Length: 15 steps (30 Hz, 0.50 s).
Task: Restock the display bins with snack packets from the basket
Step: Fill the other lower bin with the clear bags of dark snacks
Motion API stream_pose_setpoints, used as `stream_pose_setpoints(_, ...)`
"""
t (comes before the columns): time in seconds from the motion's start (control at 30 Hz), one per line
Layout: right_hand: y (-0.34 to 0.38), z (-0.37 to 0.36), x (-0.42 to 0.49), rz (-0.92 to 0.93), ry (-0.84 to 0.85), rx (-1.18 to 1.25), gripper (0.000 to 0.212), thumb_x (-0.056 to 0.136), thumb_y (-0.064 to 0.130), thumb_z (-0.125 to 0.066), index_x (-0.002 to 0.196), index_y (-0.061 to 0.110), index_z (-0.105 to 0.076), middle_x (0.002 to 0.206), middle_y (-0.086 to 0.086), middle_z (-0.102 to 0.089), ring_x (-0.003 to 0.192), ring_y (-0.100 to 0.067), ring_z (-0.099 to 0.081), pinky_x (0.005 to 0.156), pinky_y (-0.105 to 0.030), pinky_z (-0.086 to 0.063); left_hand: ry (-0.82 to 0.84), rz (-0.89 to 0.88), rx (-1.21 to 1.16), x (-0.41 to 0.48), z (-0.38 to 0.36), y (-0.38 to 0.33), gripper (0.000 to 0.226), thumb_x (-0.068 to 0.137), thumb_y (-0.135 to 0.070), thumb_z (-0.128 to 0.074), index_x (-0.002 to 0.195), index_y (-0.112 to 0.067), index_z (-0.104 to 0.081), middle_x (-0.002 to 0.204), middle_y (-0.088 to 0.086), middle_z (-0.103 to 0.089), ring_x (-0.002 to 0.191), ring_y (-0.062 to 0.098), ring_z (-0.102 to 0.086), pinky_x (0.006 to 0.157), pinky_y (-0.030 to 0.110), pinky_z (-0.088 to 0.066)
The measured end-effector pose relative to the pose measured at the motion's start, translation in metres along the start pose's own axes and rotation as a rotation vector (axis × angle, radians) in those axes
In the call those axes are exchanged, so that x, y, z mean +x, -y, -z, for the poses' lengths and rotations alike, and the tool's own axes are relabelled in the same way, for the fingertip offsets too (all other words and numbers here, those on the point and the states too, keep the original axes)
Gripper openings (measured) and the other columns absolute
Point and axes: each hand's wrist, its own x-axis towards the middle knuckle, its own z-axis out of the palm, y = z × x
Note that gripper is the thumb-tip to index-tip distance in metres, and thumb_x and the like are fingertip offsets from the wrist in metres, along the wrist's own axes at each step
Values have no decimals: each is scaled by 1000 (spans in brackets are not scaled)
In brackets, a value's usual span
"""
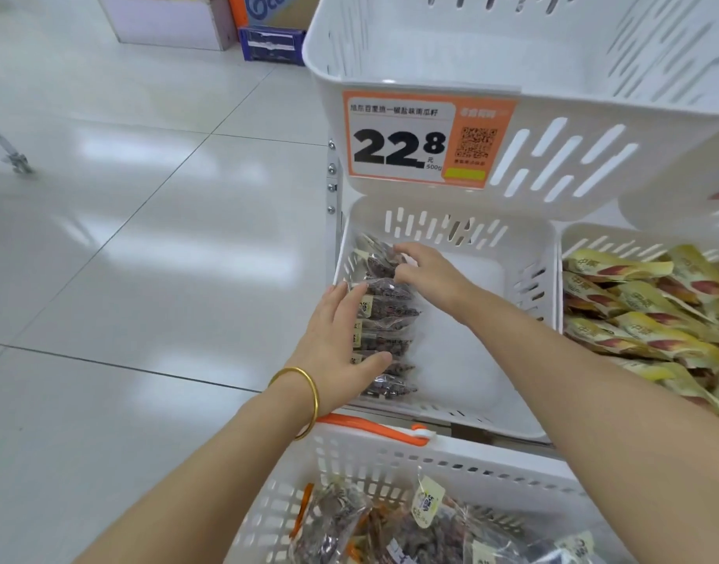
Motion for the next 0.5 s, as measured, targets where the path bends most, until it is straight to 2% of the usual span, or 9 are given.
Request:
stream_pose_setpoints(0.1, -2, 6, -13, 46, -30, -46, 60, 88, 15, -52, 145, 22, -34, 152, 3, -27, 140, -17, -25, 103, -28, -24, -61, -12, 31, -3, 3, -1, 81, 87, -33, -60, 149, -27, -9, 157, -4, -3, 143, 7, 4, 114, 26, -4)
stream_pose_setpoints(0.2, 2, 19, -62, 150, -112, -81, 60, 88, 14, -53, 143, 25, -35, 150, 6, -30, 138, -12, -26, 102, -22, -20, -120, -28, 101, -17, 16, -14, 75, 88, -29, -58, 148, -23, -14, 156, 0, -10, 143, 11, -3, 113, 24, -5)
stream_pose_setpoints(0.3, 9, 30, -152, 224, -178, 33, 54, 88, 11, -54, 137, 30, -41, 141, 13, -39, 130, -4, -35, 104, -23, -28, -133, -70, 162, -48, 32, -44, 70, 88, -32, -56, 147, -18, -21, 154, 5, -17, 142, 17, -9, 113, 23, -6)
stream_pose_setpoints(0.37, 5, 31, -213, 210, -168, 110, 48, 88, 11, -56, 130, 33, -47, 133, 14, -46, 121, -3, -44, 100, -26, -37, -134, -111, 207, -76, 36, -64, 67, 88, -29, -57, 146, -14, -26, 152, 8, -23, 141, 23, -15, 112, 24, -7)
stream_pose_setpoints(0.43, -10, 26, -263, 158, -125, 122, 40, 88, 10, -58, 121, 32, -52, 124, 10, -54, 113, -7, -52, 95, -28, -43, -65, -127, 271, -110, 29, -82, 64, 88, -29, -54, 144, -12, -28, 152, 9, -23, 140, 27, -18, 112, 27, -10)
stream_pose_setpoints(0.5, -27, 23, -300, 68, -78, 103, 32, 88, 8, -58, 116, 26, -58, 114, 5, -60, 105, -12, -57, 91, -29, -48, 73, -150, 404, -139, 20, -99, 67, 87, -35, -50, 145, -13, -25, 154, 8, -17, 141, 29, -16, 113, 32, -12)
